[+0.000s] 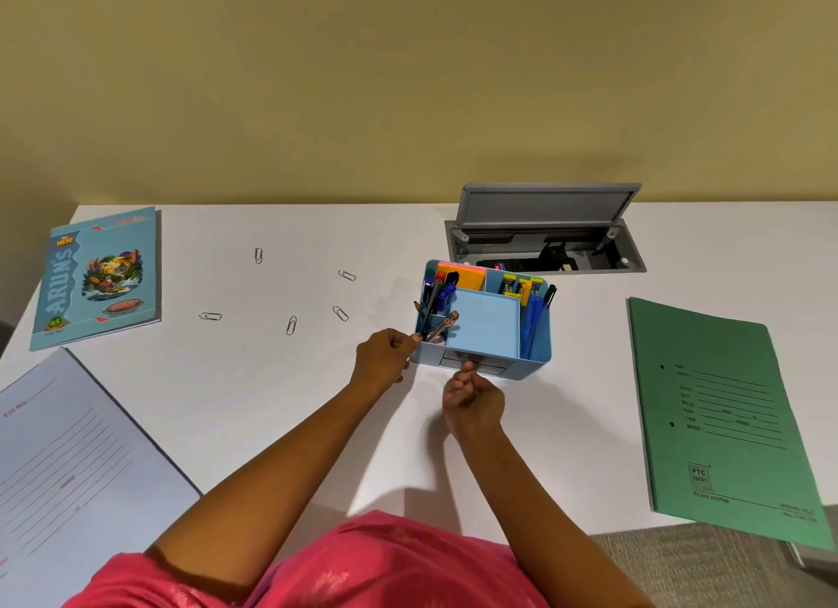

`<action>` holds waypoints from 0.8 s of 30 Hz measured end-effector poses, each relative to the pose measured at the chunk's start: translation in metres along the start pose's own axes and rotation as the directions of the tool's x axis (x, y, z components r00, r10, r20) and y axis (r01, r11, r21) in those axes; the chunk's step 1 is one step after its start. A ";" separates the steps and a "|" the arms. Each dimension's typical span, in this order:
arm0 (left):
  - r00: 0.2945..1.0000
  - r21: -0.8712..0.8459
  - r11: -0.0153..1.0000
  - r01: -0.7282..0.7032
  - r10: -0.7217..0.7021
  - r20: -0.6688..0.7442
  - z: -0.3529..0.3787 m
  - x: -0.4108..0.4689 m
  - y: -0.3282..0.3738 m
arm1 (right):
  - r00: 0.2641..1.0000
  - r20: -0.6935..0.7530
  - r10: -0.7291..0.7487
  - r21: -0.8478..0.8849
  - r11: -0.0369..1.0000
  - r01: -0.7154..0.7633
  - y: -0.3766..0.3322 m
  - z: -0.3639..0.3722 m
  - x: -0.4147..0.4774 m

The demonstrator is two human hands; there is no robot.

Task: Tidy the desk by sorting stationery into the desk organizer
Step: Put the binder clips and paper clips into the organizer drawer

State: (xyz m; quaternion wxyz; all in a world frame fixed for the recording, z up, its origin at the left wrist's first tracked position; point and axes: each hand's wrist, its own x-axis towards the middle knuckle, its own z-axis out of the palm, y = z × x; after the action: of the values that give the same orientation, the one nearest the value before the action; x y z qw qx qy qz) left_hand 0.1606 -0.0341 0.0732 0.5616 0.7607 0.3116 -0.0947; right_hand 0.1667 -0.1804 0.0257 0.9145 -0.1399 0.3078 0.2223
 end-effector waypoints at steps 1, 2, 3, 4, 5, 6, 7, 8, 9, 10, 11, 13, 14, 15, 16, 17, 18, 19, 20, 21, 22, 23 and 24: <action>1.000 0.000 1.000 -0.002 0.002 -0.002 0.000 0.000 0.000 | 1.000 0.020 -0.009 0.003 1.000 0.009 0.002 0.000 0.000; 1.000 0.001 1.000 -0.003 0.003 -0.004 0.000 0.000 0.000 | 1.000 0.021 -0.016 -0.002 1.000 0.016 0.003 0.000 0.000; 1.000 0.001 1.000 -0.004 0.004 -0.005 0.000 0.000 0.000 | 1.000 0.013 -0.021 -0.008 1.000 0.021 0.004 0.002 -0.003; 1.000 0.000 1.000 -0.004 0.004 -0.005 0.001 0.001 0.000 | 0.999 -0.005 -0.034 -0.010 0.999 0.034 0.004 0.004 -0.006; 1.000 0.002 1.000 -0.004 0.004 -0.005 0.001 0.001 0.000 | 0.998 -0.039 -0.052 -0.013 0.999 0.052 0.004 0.004 -0.009; 1.000 0.007 1.000 -0.002 0.002 -0.004 0.001 0.002 0.000 | 0.994 -0.090 -0.066 -0.016 0.998 0.065 0.004 0.004 -0.011; 1.000 0.012 1.000 -0.001 0.001 -0.005 0.001 0.002 -0.001 | 0.988 -0.136 -0.066 -0.009 0.998 0.066 0.004 0.004 -0.013; 1.000 0.014 1.000 0.000 0.000 -0.006 0.001 0.003 -0.001 | 0.984 -0.168 -0.054 -0.001 0.999 0.054 0.004 0.003 -0.014; 1.000 0.012 1.000 -0.001 0.001 -0.005 0.001 0.003 -0.001 | 0.981 -0.188 -0.036 0.005 0.999 0.038 0.004 0.002 -0.016; 1.000 0.007 1.000 -0.002 0.002 -0.005 0.001 0.003 -0.001 | 0.979 -0.201 -0.021 0.004 1.000 0.022 0.004 0.000 -0.019; 1.000 0.003 1.000 -0.002 0.002 -0.005 0.001 0.004 -0.002 | 0.977 -0.212 -0.007 -0.004 1.000 0.006 0.003 -0.002 -0.022; 1.000 0.002 1.000 0.002 -0.002 -0.005 0.001 0.005 -0.004 | 0.970 -0.241 0.023 -0.035 0.999 -0.032 0.002 -0.009 -0.029; 1.000 0.000 1.000 0.003 -0.003 -0.005 0.001 0.005 -0.004 | 0.966 -0.256 0.038 -0.042 0.998 -0.051 0.001 -0.013 -0.034; 1.000 -0.001 1.000 0.001 -0.001 -0.006 0.001 0.005 -0.005 | 0.961 -0.271 0.053 -0.040 0.997 -0.066 0.001 -0.018 -0.038; 1.000 0.000 1.000 -0.005 0.005 -0.009 0.001 0.005 -0.005 | 0.956 -0.287 0.065 -0.041 0.996 -0.080 0.000 -0.022 -0.042; 1.000 0.002 1.000 -0.008 0.008 -0.010 0.002 0.005 -0.005 | 0.951 -0.299 0.074 -0.050 0.994 -0.094 0.000 -0.024 -0.046; 1.000 0.010 1.000 -0.010 0.010 -0.004 0.002 0.005 -0.006 | 0.946 -0.312 0.083 -0.068 0.992 -0.109 -0.001 -0.025 -0.049; 1.000 0.019 1.000 -0.008 0.008 0.002 0.003 0.006 -0.007 | 0.942 -0.325 0.087 -0.092 0.988 -0.123 -0.001 -0.024 -0.052; 1.000 0.026 1.000 -0.009 0.009 0.001 0.003 0.007 -0.008 | 0.935 -0.346 0.080 -0.137 0.981 -0.135 0.000 -0.023 -0.054; 1.000 0.038 0.999 -0.019 0.019 -0.005 0.002 0.007 -0.011 | 0.926 -0.374 0.059 -0.214 0.965 -0.148 0.003 -0.021 -0.056; 0.999 0.067 0.997 -0.042 0.044 -0.021 0.002 0.008 -0.015 | 0.916 -0.399 0.027 -0.318 0.934 -0.166 0.007 -0.018 -0.059; 0.996 0.108 0.991 -0.073 0.078 -0.045 0.001 0.008 -0.020 | 0.916 -0.402 -0.010 -0.433 0.883 -0.180 0.011 -0.014 -0.062; 0.991 0.145 0.985 -0.098 0.110 -0.072 -0.001 0.006 -0.026 | 0.928 -0.371 -0.048 -0.552 0.815 -0.178 0.017 -0.011 -0.065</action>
State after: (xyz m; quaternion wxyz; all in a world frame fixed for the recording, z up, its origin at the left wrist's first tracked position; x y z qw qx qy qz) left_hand 0.1505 -0.0265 0.0499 0.4978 0.8168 0.2859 -0.0567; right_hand 0.1065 -0.1912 0.0559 0.7464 -0.4382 0.3962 0.3064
